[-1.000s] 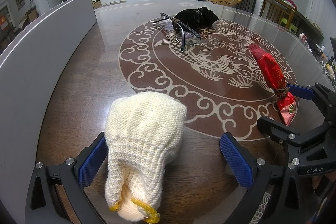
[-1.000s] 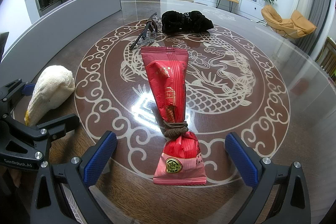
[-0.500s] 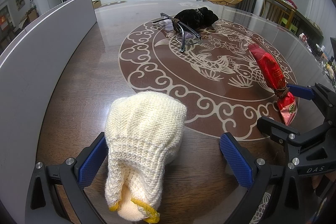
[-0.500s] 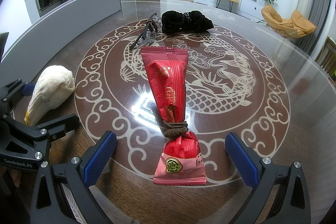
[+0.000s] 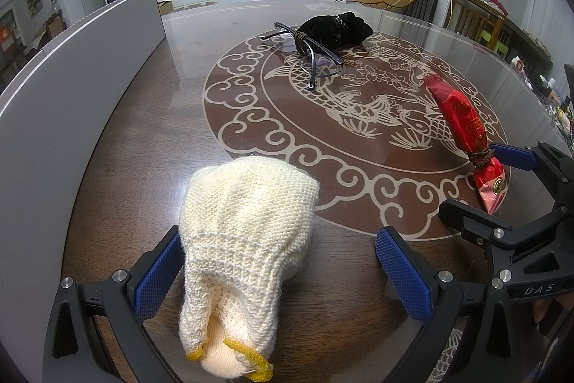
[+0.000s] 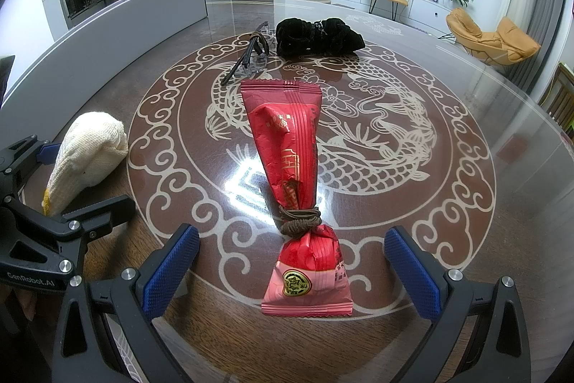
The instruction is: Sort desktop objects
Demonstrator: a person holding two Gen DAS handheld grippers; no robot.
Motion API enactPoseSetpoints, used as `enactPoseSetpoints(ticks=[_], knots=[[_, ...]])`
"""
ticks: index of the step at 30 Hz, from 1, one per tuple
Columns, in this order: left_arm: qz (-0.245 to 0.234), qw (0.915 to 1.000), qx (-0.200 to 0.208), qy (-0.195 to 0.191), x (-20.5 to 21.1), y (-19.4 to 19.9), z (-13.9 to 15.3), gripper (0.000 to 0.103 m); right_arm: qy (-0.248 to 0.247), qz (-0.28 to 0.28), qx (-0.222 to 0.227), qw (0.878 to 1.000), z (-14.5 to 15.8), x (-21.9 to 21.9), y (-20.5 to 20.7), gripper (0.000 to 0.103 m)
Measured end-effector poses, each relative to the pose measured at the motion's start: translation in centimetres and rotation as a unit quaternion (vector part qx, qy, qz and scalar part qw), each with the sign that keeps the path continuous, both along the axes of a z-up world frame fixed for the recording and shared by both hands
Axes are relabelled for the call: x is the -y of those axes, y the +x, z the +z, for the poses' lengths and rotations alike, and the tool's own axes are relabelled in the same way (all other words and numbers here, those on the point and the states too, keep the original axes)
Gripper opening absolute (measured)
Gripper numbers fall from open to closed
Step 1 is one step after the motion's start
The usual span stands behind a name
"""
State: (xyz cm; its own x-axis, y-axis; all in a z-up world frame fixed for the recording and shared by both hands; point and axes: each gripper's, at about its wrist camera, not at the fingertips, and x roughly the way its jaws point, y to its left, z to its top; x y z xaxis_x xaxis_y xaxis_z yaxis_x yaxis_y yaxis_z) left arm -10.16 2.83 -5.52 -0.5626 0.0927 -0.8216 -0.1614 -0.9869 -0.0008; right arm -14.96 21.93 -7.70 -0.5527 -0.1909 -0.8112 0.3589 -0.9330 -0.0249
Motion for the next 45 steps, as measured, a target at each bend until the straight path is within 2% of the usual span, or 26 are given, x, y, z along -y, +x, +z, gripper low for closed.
enactPoseSetpoints(ticks=[8, 11, 14, 18, 20, 21, 22, 23, 24, 29, 32, 35, 38, 40, 43, 45], knots=[[-0.001, 1.0000, 0.001, 0.001, 0.1, 0.0, 0.0, 0.103, -0.005, -0.001, 0.003, 1.000, -0.1, -0.1, -0.1, 0.103], [-0.017, 0.9998, 0.011, 0.000, 0.1, -0.1, 0.0, 0.103, -0.006, -0.005, 0.006, 1.000, -0.1, -0.2, -0.3, 0.103], [-0.064, 0.9975, 0.028, -0.006, 0.5, 0.1, 0.1, 0.103, 0.002, 0.008, 0.035, 0.999, 0.1, -0.1, -0.9, 0.103], [-0.050, 0.9969, 0.059, -0.012, 1.5, -0.7, 0.2, 0.103, -0.016, 0.003, 0.073, 0.997, 0.7, -0.9, -2.0, 0.099], [-0.046, 0.9968, 0.065, -0.007, 1.6, -1.2, 0.3, 0.103, -0.025, 0.003, 0.079, 0.997, 1.0, -1.2, -2.6, 0.083], [-0.045, 0.9972, 0.059, -0.004, 1.7, -1.5, 0.5, 0.092, -0.031, 0.008, 0.081, 0.996, 1.2, -1.2, -2.7, 0.077], [-0.041, 0.9979, 0.050, -0.010, 1.7, -1.5, 0.7, 0.066, -0.029, 0.014, 0.079, 0.996, 1.3, -1.0, -2.8, 0.059], [-0.040, 0.9985, 0.036, -0.012, 1.8, -1.5, 0.9, 0.050, -0.020, 0.022, 0.077, 0.997, 1.5, -0.8, -2.7, 0.026], [-0.035, 0.9988, 0.034, -0.005, 2.1, -1.6, 1.2, 0.045, -0.009, 0.035, 0.077, 0.996, 1.7, -0.4, -2.5, 0.021], [-0.013, 0.9989, -0.003, 0.045, 4.2, 0.0, 3.4, 0.043, 0.000, 0.036, 0.060, 0.998, 3.7, -0.4, -1.1, 0.021], [-0.004, 0.9971, -0.032, 0.069, 5.9, 1.8, 6.2, 0.043, -0.017, 0.043, 0.047, 0.998, 6.3, 0.2, -0.8, 0.021], [0.014, 0.9932, -0.060, 0.098, 9.2, 3.4, 10.1, 0.043, -0.036, 0.068, 0.026, 0.997, 9.9, 2.8, -0.6, 0.021], [0.043, 0.9890, -0.080, 0.117, 13.5, 4.0, 13.5, 0.043, -0.065, 0.108, 0.003, 0.992, 13.8, 7.3, -0.6, 0.021], [0.075, 0.9862, -0.087, 0.119, 17.7, 3.9, 15.6, 0.044, -0.099, 0.140, -0.008, 0.985, 16.3, 11.6, -0.6, 0.021], [0.124, 0.9845, -0.091, 0.084, 23.0, 3.4, 16.9, 0.044, -0.146, 0.185, -0.006, 0.972, 18.3, 18.4, -0.4, 0.021], [0.156, 0.9823, -0.078, 0.068, 26.6, 3.1, 16.5, 0.043, -0.162, 0.211, 0.000, 0.964, 18.8, 22.3, 0.1, 0.021]])
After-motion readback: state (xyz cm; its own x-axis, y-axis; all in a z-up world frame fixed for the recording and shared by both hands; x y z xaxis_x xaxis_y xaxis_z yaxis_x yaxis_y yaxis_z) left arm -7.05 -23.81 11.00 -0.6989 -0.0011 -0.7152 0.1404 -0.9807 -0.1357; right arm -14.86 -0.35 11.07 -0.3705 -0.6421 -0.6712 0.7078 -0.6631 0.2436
